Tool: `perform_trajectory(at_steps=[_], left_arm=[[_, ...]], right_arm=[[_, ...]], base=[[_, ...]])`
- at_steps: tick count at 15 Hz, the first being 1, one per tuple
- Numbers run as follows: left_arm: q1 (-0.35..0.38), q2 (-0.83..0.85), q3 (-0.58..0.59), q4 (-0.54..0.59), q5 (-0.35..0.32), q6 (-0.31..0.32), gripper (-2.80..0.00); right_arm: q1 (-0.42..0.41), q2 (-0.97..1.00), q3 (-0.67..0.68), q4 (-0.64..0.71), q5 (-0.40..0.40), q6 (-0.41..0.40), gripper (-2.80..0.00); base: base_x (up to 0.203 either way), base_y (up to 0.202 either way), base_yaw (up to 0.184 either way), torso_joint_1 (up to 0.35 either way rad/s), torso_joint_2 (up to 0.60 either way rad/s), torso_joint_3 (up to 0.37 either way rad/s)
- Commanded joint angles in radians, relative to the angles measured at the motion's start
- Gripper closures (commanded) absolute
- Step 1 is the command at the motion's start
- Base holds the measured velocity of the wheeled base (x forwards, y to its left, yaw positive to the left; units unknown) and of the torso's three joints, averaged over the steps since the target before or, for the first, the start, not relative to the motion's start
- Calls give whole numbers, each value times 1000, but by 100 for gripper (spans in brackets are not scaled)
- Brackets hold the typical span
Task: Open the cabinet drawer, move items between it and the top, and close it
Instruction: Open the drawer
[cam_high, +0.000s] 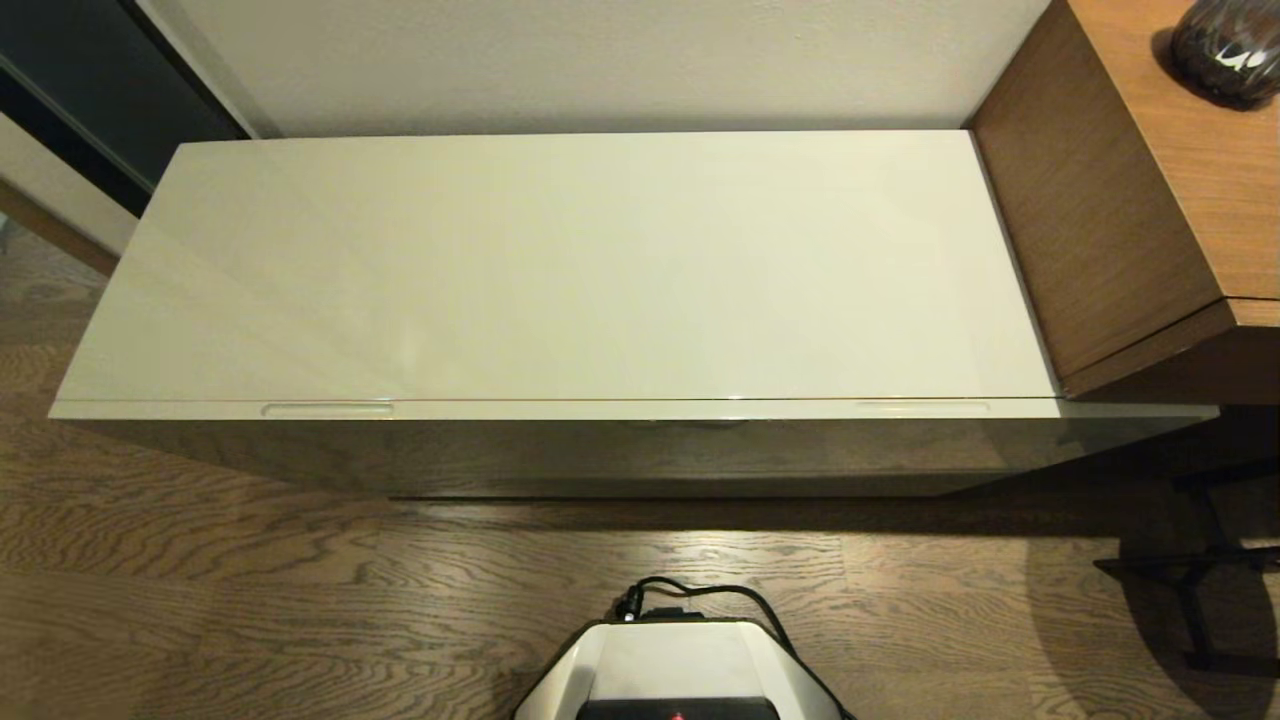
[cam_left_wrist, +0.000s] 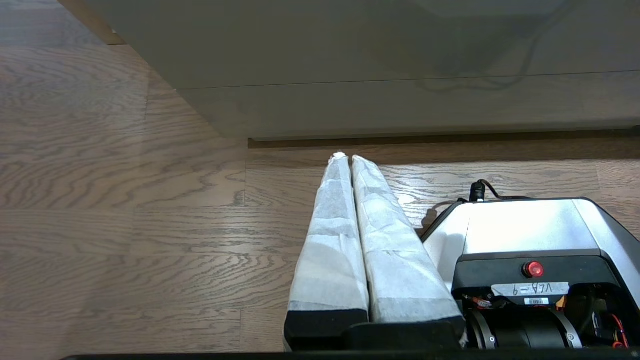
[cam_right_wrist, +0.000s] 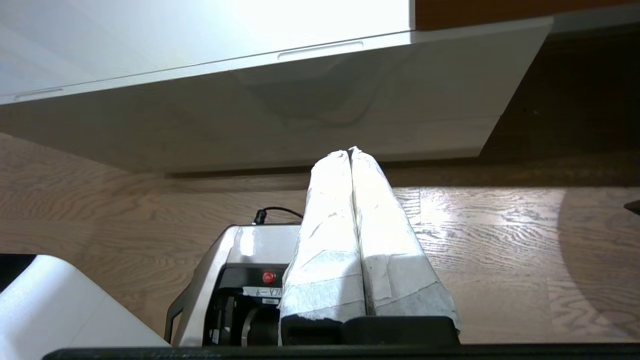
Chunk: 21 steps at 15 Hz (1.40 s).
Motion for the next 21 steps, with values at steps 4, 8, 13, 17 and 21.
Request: perform_trajectory(at_steps=[4, 8, 13, 17, 21], left_arm=[[0, 1, 0, 0, 0, 0, 0], [0, 1, 0, 0, 0, 0, 0], [0, 1, 0, 0, 0, 0, 0], [0, 1, 0, 0, 0, 0, 0], [0, 1, 0, 0, 0, 0, 0]], right_arm=[[0, 0, 1, 3, -1, 1, 0], [0, 0, 2, 3, -1, 1, 0], [0, 0, -23, 3, 2, 8, 0], [2, 88, -237, 50, 41, 126, 0], [14, 422, -672, 151, 42, 313, 0]], base=[[0, 0, 0, 0, 0, 0], [0, 0, 0, 0, 0, 0], [0, 0, 0, 0, 0, 0], [0, 0, 0, 0, 0, 0], [0, 0, 0, 0, 0, 0]])
